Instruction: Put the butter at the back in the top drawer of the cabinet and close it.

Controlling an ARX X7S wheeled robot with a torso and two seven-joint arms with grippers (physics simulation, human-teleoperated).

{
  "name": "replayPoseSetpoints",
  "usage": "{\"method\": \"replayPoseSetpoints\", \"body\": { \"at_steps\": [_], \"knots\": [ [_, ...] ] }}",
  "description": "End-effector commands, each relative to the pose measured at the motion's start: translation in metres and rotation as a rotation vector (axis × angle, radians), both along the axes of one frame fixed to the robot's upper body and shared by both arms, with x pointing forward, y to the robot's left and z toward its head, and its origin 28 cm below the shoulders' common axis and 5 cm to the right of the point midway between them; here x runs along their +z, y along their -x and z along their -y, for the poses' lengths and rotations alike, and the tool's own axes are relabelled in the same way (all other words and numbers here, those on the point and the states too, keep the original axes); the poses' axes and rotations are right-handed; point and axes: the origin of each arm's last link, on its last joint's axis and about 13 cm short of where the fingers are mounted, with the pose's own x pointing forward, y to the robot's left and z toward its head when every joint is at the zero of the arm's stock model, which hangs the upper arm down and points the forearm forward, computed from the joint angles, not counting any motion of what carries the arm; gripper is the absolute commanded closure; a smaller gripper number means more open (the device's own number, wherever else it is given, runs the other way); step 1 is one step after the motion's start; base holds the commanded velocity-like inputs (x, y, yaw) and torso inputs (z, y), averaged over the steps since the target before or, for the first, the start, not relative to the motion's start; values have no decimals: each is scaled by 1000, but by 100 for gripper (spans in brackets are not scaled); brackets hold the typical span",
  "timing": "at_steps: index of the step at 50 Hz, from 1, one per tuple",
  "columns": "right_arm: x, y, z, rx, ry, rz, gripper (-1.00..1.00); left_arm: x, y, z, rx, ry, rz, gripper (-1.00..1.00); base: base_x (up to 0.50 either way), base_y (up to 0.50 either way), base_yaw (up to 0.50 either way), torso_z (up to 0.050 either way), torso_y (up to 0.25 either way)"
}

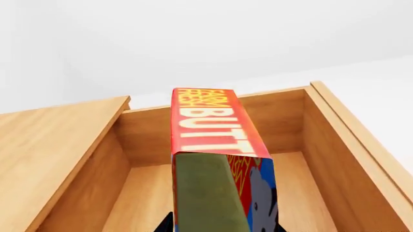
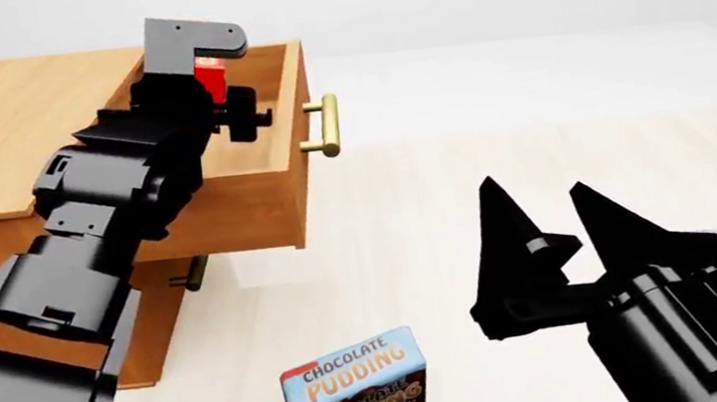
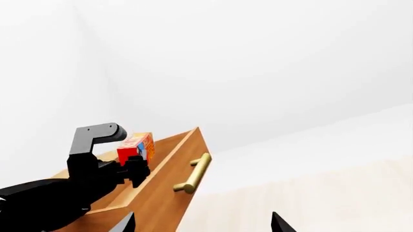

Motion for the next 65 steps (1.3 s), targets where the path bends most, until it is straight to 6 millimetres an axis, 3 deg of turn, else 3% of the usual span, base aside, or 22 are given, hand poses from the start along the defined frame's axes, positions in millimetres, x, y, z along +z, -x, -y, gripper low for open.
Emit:
{"method": "replayPoseSetpoints", "body": {
  "at_steps": [1, 8, 9, 29, 48, 55, 65],
  "knots": [
    [0, 0, 0, -1, 1, 0, -100, -15, 1, 2, 0, 31, -63, 100, -11, 0, 0, 0, 0],
    [1, 0, 0, -2, 1, 1, -100, -14, 1, 3, -8, 32, -69, 100, -2, 0, 0, 0, 0],
    [1, 0, 0, -2, 1, 1, -100, -14, 2, 2, -7, 33, -69, -100, 0, 0, 0, 0, 0],
    [1, 0, 0, 0, 0, 1, -100, -4, 4, 3, -8, 26, 23, -100, 0, 0, 0, 0, 0],
    [0, 1, 0, 2, -4, 1, -100, 40, 36, 17, -128, 44, 397, -100, 0, 0, 0, 0, 0],
    [0, 1, 0, 0, -6, 3, -100, 42, 48, 21, -155, 21, 449, -100, 0, 0, 0, 0, 0],
    [1, 2, 5, -19, -20, 17, -100, 43, 81, 42, -301, 47, 517, -100, 0, 0, 0, 0, 0]
  ]
}}
